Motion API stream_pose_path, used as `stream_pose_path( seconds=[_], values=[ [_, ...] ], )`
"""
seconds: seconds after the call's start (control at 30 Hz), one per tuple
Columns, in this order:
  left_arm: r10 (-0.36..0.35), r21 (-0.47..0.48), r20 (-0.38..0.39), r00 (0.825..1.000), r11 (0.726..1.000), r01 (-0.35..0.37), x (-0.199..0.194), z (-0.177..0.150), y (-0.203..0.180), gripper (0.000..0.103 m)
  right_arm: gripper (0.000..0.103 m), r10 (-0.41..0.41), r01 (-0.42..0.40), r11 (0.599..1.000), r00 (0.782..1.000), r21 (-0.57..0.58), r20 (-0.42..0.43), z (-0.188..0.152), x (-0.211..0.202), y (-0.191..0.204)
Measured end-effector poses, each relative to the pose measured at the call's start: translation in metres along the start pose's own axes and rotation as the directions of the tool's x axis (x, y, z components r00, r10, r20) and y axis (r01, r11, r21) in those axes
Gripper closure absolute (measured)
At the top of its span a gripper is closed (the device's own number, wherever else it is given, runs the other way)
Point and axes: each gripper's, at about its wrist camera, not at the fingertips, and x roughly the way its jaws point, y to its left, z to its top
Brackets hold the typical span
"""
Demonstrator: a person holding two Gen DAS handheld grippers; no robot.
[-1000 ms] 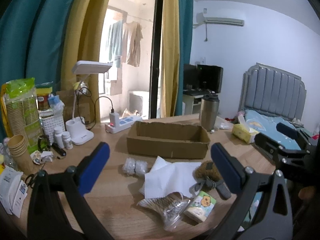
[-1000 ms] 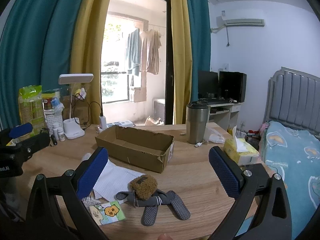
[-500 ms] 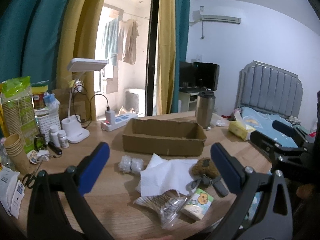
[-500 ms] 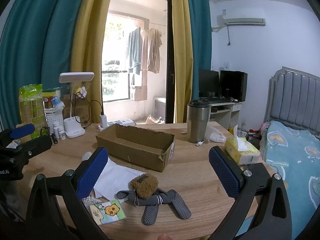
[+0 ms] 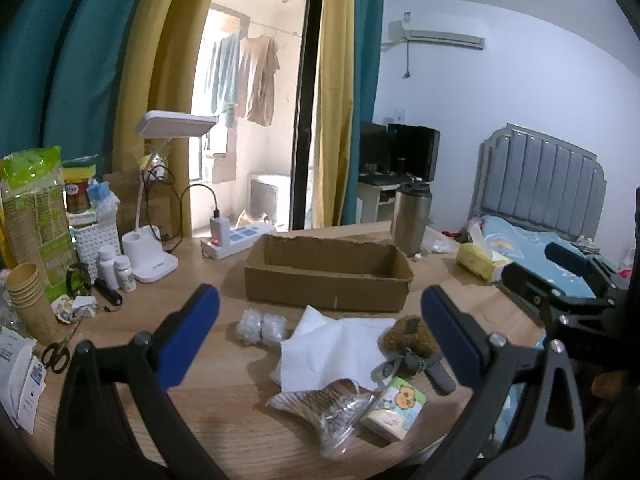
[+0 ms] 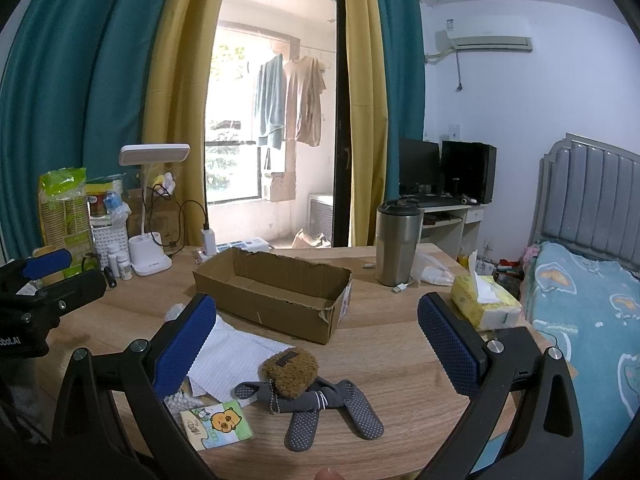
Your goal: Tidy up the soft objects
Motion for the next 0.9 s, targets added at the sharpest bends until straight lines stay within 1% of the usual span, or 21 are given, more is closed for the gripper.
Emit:
stream_pose_path(
  seconds=[0.23,0.9],
  values=[
    [0.024,-0.002,0.013,1.000,1.000,-0.024,-0.0011,0.0001,0.0021,0.001,0.001,0.001,-0.001,1.000,1.000,-0.001,0.000,0.0003,0.0001,0.0003],
    [0.027,-0.003,0.010,1.000,1.000,-0.027,-0.0007,0.0006,0.0021,0.001,0.001,-0.001,0.001,1.000,1.000,0.000,-0.005,-0.0005,0.0010,0.0011]
  ],
)
